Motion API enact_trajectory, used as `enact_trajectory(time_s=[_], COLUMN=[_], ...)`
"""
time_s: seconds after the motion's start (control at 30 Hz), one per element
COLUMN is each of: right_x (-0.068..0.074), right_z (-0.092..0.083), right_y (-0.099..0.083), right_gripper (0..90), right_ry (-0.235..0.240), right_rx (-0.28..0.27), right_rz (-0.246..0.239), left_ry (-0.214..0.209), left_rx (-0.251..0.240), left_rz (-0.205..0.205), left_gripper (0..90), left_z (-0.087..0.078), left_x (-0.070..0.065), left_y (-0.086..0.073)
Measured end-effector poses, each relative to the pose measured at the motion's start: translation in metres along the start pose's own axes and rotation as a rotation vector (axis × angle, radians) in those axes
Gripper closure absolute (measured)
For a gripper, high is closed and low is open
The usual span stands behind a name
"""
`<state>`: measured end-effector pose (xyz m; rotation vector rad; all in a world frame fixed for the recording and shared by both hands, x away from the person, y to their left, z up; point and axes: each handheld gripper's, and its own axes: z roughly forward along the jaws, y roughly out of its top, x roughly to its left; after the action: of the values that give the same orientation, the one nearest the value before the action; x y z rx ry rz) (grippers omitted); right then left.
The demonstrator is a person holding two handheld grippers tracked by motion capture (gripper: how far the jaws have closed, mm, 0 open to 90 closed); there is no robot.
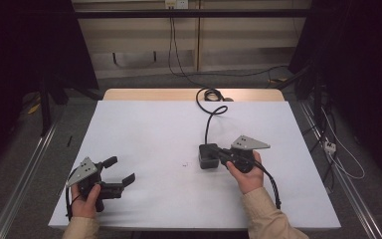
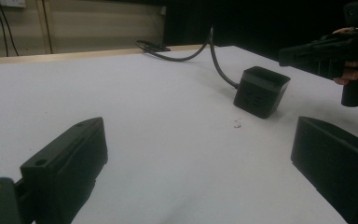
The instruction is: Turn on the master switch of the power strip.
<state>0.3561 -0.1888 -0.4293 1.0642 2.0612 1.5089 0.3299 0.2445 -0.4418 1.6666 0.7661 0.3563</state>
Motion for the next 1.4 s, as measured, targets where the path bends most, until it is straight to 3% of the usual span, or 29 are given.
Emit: enact_trajectory(time_s=[1.1, 1.4], right_x=[0.0013, 0.0025], right_z=[0.0075, 0.0081], right_y=[-0.0044, -0.0063], right_gripper=[90.0, 90.0], right_ry=[-0.016, -0.019], right_rx=[0.05, 0.038], right_rz=[-0.031, -0.049], left_ry=[-0.002, -0.003], left_rx=[-0.002, -0.002], left_rz=[0.002, 0.0], left_gripper=[3.3, 3.3], left_z=[0.0001, 0.0002], left_x=[0.0003, -0.0001], left_y=[0.0003, 0.0001])
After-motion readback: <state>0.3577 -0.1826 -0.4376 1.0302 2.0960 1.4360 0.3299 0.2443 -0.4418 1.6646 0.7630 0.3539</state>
